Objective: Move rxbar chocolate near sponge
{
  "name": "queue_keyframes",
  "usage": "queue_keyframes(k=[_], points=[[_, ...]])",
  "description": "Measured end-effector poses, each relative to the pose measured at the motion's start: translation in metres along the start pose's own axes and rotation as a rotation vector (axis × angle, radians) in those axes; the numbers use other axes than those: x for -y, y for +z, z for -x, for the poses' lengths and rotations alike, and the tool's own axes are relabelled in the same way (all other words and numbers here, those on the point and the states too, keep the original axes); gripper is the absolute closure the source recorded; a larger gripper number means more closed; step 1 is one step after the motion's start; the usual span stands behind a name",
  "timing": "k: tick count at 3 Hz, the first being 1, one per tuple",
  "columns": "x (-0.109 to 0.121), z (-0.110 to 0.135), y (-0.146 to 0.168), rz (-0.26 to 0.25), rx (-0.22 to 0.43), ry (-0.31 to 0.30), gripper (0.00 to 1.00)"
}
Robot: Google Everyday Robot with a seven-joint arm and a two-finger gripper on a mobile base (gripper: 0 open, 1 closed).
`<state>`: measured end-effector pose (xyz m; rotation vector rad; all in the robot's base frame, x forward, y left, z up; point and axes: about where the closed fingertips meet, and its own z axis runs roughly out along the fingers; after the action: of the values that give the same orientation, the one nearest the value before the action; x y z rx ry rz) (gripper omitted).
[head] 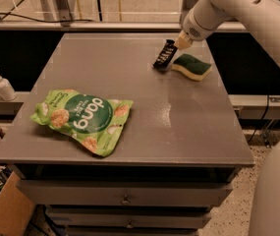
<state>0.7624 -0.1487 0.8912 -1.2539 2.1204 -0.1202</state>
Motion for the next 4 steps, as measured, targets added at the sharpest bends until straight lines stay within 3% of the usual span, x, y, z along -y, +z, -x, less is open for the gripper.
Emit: queue_keyframes(k=[3,4], points=[[0.0003,-0.0062,0.0025,0.013,-0.013,0.002,0.13],[-0.0009,-0.0026,-0.0010,0.014,0.003,0.001,0.00]])
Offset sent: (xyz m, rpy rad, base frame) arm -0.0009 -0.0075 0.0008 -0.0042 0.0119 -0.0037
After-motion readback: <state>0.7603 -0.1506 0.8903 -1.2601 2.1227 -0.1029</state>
